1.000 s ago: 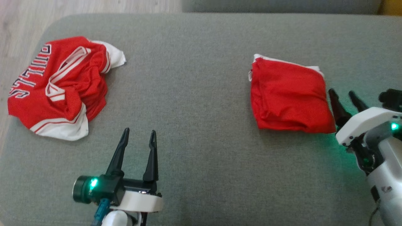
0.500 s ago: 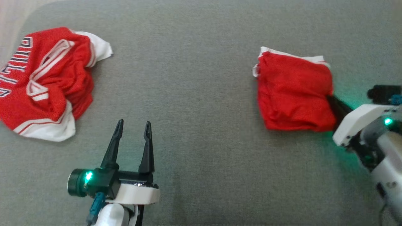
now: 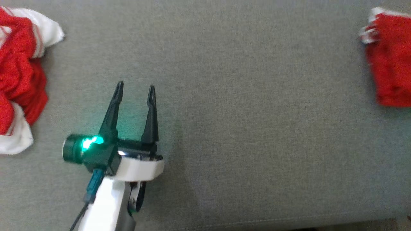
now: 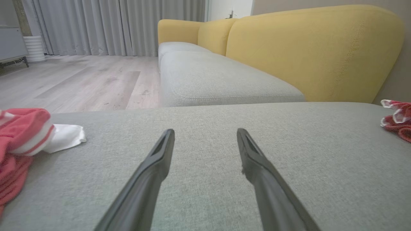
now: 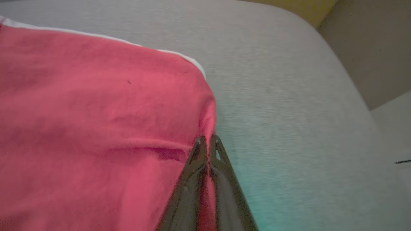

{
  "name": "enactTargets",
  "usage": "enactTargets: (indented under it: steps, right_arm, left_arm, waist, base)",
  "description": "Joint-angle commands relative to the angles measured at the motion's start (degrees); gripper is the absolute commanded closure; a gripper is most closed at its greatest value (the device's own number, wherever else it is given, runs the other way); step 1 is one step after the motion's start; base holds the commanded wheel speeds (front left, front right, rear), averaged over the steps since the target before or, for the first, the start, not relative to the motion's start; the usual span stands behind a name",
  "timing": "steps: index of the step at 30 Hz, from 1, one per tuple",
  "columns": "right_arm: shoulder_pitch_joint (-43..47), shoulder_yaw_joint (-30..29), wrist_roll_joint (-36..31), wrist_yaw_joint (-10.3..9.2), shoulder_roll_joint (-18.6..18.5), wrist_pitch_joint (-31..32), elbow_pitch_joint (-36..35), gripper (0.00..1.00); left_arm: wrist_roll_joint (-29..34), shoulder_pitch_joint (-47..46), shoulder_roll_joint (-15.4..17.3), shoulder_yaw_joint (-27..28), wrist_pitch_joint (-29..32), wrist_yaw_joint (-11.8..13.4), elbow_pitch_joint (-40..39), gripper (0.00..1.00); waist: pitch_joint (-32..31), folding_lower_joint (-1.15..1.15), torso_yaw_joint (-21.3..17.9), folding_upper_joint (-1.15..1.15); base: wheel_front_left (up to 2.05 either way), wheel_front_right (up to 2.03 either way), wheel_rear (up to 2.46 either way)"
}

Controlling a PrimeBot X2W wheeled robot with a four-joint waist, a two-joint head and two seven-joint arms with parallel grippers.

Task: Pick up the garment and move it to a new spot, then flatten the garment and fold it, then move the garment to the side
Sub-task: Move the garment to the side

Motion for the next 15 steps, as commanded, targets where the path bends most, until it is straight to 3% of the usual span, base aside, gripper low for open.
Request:
enactTargets:
  steps: [1, 5, 11, 12, 13, 15]
  right_arm:
    - [-0.6, -0.8, -0.6, 0.37, -5.1, -0.4, 0.1, 1.00]
    - [-3.5, -3.1, -2.7, 0.37, -11.4, -1.5, 2.0, 1.00]
    - [-6.0, -5.8, -5.7, 0.37, -15.7, -0.2, 4.3, 1.00]
    - [-6.1, -6.2, -6.3, 0.37, -15.9, 0.2, 4.9, 0.80]
    - [-6.3, -6.5, -7.0, 0.37, -15.9, 0.6, 5.6, 0.00]
    - [-6.7, -7.3, -8.9, 0.37, -15.4, -0.6, 6.2, 0.00]
  left_arm:
    - [1.0, -2.3, 0.1, 1.6, -0.3, -0.4, -2.2, 0.00]
    - [1.7, -5.8, 0.1, 0.3, -0.3, -1.1, -1.9, 0.00]
    - [1.8, -8.4, 0.1, -0.8, -0.3, -0.8, -1.4, 0.00]
    - [1.6, -8.6, 0.1, -1.1, -0.3, -0.8, -1.3, 0.00]
    - [1.4, -8.8, 0.1, -1.3, -0.3, -0.8, -1.1, 0.00]
    - [0.7, -8.8, 0.1, -1.5, -0.3, -0.6, -0.8, 0.00]
  waist:
    - [4.3, -0.01, -1.5, 0.00]
    - [8.2, -0.01, -1.9, 0.00]
    - [10.0, -0.01, -1.6, 0.00]
    - [9.9, -0.01, -1.5, 0.00]
    - [9.6, -0.01, -1.3, 0.00]
    - [8.5, -0.01, -0.8, 0.00]
  base:
    - [0.00, 0.00, 0.00]
    - [0.00, 0.00, 0.00]
    - [0.00, 0.00, 0.00]
    - [0.00, 0.00, 0.00]
    - [0.00, 0.00, 0.00]
    - [0.00, 0.00, 0.00]
